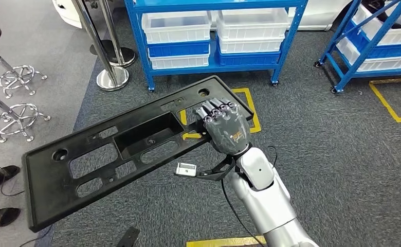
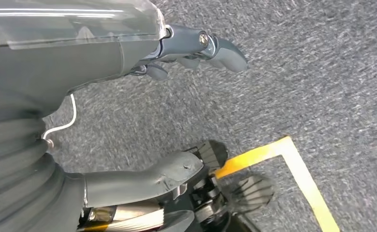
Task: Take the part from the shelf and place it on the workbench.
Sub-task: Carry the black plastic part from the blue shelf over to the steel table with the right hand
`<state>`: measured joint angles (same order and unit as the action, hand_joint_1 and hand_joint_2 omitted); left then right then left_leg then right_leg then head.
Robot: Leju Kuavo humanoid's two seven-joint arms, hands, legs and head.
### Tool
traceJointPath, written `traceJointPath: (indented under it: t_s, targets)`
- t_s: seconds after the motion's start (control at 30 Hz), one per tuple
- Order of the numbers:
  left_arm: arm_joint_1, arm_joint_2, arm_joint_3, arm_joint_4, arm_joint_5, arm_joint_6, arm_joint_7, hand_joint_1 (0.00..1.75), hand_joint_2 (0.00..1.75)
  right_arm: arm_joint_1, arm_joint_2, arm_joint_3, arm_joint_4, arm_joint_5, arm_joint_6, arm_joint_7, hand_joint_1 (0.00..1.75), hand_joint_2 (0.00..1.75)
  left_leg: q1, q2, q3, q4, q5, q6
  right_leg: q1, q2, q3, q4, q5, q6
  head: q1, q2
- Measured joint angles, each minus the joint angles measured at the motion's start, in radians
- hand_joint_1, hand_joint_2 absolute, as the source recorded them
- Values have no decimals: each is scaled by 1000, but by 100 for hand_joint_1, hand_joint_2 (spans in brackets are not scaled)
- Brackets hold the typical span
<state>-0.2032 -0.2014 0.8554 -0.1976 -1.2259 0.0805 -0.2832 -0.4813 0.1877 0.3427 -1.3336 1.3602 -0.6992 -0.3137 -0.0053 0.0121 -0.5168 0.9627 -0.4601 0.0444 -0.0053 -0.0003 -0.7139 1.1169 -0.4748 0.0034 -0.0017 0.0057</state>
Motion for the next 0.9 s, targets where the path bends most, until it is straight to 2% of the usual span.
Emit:
traceJointPath:
  t_s: [0.03, 0.07, 0.1, 0.13, 0.17, 0.2, 0.23, 0.27, 0.3, 0.33, 0.37, 0.43, 0.5, 0.57, 0.6, 0.63, 0.67, 0.7, 0.77, 0.8, 0.87, 0.9]
  targets:
    - [-1, 0, 0, 0, 0, 0, 0, 0, 175, -1, 0, -3, 2, -8, 0, -11, 175, 175, 0, 0, -14, 0, 10, 3, -3, 0, -14, 60, -48, 5, 0, 0]
    - [-1, 0, -1, 0, -1, 0, 0, 0, 175, -1, 1, -8, 4, -20, 0, -25, 175, 175, 0, 0, -28, 2, 20, 3, -7, 0, -25, 120, -78, 10, 0, 0]
    - [-1, 0, -3, 0, -2, -1, 0, 0, 175, -1, 1, -13, 8, -39, 0, -39, 175, 175, 1, 0, -42, 4, 27, 1, -11, 0, -27, 162, -82, 15, 0, 0]
    - [-1, 0, -4, 0, -2, -1, -1, 0, 175, -2, 2, -18, 14, -65, 0, -53, 175, 175, 3, 1, -57, 9, 34, -2, -15, 0, -17, 177, -63, 20, 0, 0]
    - [-1, 0, -5, 0, -2, -1, -3, 0, 175, -4, 3, -21, 22, -98, 0, -63, 175, 175, 5, 1, -73, 15, 40, -6, -20, 0, 8, 162, -32, 26, 0, 0]
    - [-1, 0, -6, 0, -2, 0, -6, 0, 175, -7, 5, -23, 32, -133, 0, -69, 175, 175, 8, 0, -89, 25, 45, -11, -26, -1, 46, 120, -7, 30, 0, 0]
    - [-1, 0, -7, 0, -1, 0, -10, 0, 175, -12, 8, -23, 41, -166, 0, -70, 175, 175, 10, 0, -105, 37, 47, -17, -28, -1, 90, 62, -2, 35, 0, 0]
    - [-1, 0, -7, 0, 0, 1, -14, 0, 175, -18, 11, -23, 49, -196, 0, -69, 175, 175, 11, 0, -118, 49, 49, -23, -27, 0, 130, 3, -16, 33, 0, 0]
    - [-1, 0, -8, 0, 0, 1, -17, 0, 175, -23, 13, -22, 56, -221, 0, -66, 175, 175, 11, 0, -127, 58, 52, -31, -25, 0, 158, -41, -36, 29, 0, 0]
    - [0, 0, -8, 0, 0, 1, -20, 0, 175, -27, 14, -21, 63, -243, 0, -63, 175, 175, 11, -1, -133, 64, 56, -39, -21, 1, 170, -66, -53, 21, 0, 0]
    - [0, 0, -8, 0, 0, 1, -23, 0, 175, -31, 15, -18, 70, -263, 0, -59, 175, 175, 13, -1, -136, 66, 61, -47, -18, 1, 170, -76, -57, 10, 0, 0]
    - [2, 0, -8, 0, 0, 1, -27, 0, 175, -37, 14, -9, 83, -286, 0, -52, 175, 175, 18, -2, -146, 80, 51, -59, -16, 0, 164, -76, -46, -8, 0, 0]
    - [4, 0, -9, 0, 1, 1, -29, 0, 175, -44, 13, 2, 93, -294, 0, -50, 175, 175, 21, -3, -175, 155, -6, -65, -15, -1, 157, -78, -36, -23, 0, 0]
    - [5, 0, -9, 0, 1, 1, -30, 0, 175, -46, 13, 9, 101, -302, 0, -50, 175, 175, 21, -3, -220, 280, -73, -66, -9, -1, 149, -78, -30, -31, -1, 0]
    - [6, 0, -9, 0, 1, 1, -31, 0, 175, -46, 12, 13, 105, -309, 0, -51, 175, 175, 21, -3, -234, 325, -88, -65, -5, -1, 146, -77, -28, -33, -1, 0]
    - [7, 0, -8, 0, 2, 1, -32, 0, 175, -46, 10, 18, 109, -321, 0, -51, 175, 175, 19, -4, -233, 338, -84, -61, -1, -1, 143, -75, -26, -34, -1, 0]
    - [8, 0, -9, 0, 2, 1, -33, 0, 175, -46, 8, 23, 113, -334, 0, -51, 175, 175, 17, -4, -214, 316, -63, -55, 3, 0, 141, -74, -25, -35, -1, 0]
    - [9, 1, -9, 0, 2, 1, -34, 0, 175, -46, 5, 30, 114, -350, 0, -51, 175, 175, 12, -7, -180, 261, -32, -46, 5, 1, 140, -73, -25, -35, -1, 0]
    - [8, 3, -9, 0, 3, 1, -37, 0, 175, -48, -1, 42, 115, -377, 0, -52, 175, 175, 3, -18, -107, 138, 4, -28, 6, 5, 137, -72, -23, -33, 0, 0]
    - [8, 4, -9, 0, 3, 1, -38, 0, 175, -49, -4, 47, 115, -387, 0, -53, 175, 175, -1, -23, -84, 97, 9, -22, 4, 8, 134, -73, -20, -28, 0, 0]
    - [9, 6, -9, 0, 3, 1, -40, 0, 175, -51, -8, 53, 115, -399, 0, -56, 175, 175, -8, -25, -71, 66, 9, -16, -2, 15, 131, -78, -13, -17, -1, 0]
    - [10, 6, -10, 0, 3, 2, -40, 0, 175, -51, -10, 54, 114, -401, 0, -58, 175, 175, -6, -21, -65, 51, 14, -12, -3, 18, 131, -80, -13, -12, -1, 0]
